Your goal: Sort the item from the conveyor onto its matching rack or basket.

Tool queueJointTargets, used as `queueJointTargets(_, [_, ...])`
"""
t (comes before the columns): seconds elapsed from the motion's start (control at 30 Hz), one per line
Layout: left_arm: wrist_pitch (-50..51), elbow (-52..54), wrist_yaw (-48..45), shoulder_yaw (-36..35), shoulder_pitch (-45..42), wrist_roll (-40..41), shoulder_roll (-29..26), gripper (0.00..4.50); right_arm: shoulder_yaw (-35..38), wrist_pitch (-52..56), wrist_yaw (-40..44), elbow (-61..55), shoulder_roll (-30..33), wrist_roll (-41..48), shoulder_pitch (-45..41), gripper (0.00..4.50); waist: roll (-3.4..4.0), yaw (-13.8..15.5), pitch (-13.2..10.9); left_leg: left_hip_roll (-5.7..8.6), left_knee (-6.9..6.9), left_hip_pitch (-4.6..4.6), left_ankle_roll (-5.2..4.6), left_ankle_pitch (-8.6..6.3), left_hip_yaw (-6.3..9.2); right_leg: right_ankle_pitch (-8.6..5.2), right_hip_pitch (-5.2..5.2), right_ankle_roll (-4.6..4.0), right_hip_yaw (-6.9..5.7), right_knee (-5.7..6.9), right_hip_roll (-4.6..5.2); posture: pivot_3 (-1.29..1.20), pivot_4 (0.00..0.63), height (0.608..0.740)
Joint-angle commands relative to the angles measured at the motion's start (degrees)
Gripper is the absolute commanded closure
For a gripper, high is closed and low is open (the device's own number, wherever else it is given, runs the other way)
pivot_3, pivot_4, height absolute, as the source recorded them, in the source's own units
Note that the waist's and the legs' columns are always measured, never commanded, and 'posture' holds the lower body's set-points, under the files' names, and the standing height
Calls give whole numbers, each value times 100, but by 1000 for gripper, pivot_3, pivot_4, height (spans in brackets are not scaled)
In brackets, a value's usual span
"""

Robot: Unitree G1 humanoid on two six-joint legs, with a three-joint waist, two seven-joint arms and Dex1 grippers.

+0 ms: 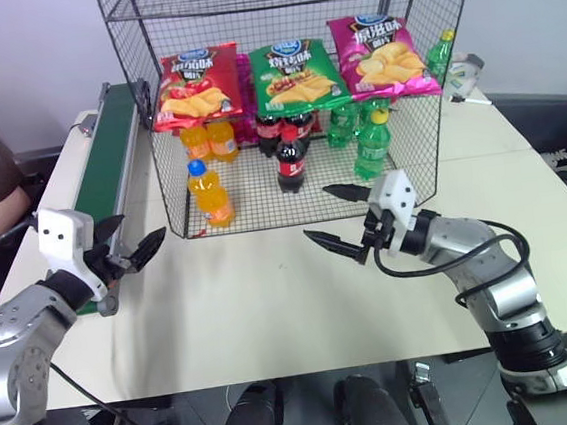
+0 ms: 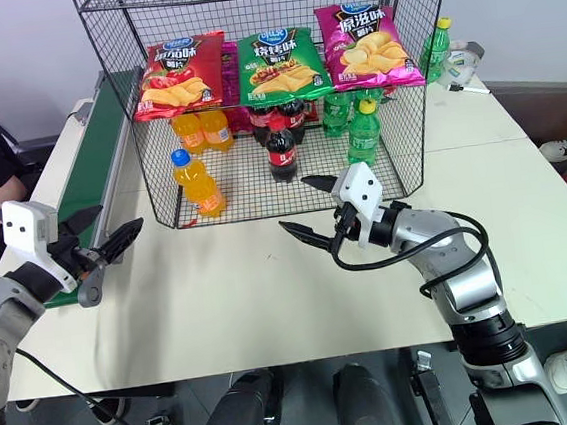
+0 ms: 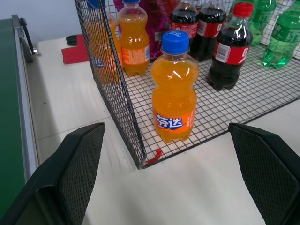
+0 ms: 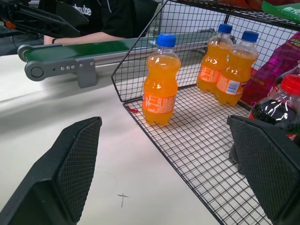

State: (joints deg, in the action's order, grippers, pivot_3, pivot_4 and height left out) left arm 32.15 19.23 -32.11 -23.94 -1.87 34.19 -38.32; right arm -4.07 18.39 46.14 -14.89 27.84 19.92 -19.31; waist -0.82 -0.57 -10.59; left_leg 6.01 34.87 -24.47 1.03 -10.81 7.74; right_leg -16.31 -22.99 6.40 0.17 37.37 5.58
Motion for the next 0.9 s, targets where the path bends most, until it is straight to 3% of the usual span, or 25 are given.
queueJointTargets(0.03, [-132,63,-17,-106,-35,-32,-19,106,40,-131,6,-65,-35,26,-128,0,0,0,0,0,0,0,0,0,0,0,0,0,0,0,0,0,150,740])
queueJointTargets(0.9, [-175,-61,37,-115,-117,-36,46,106,46,-137,-3,-27,-64,-5,-194,0,0,0,0,0,0,0,0,0,0,0,0,0,0,0,0,0,150,740])
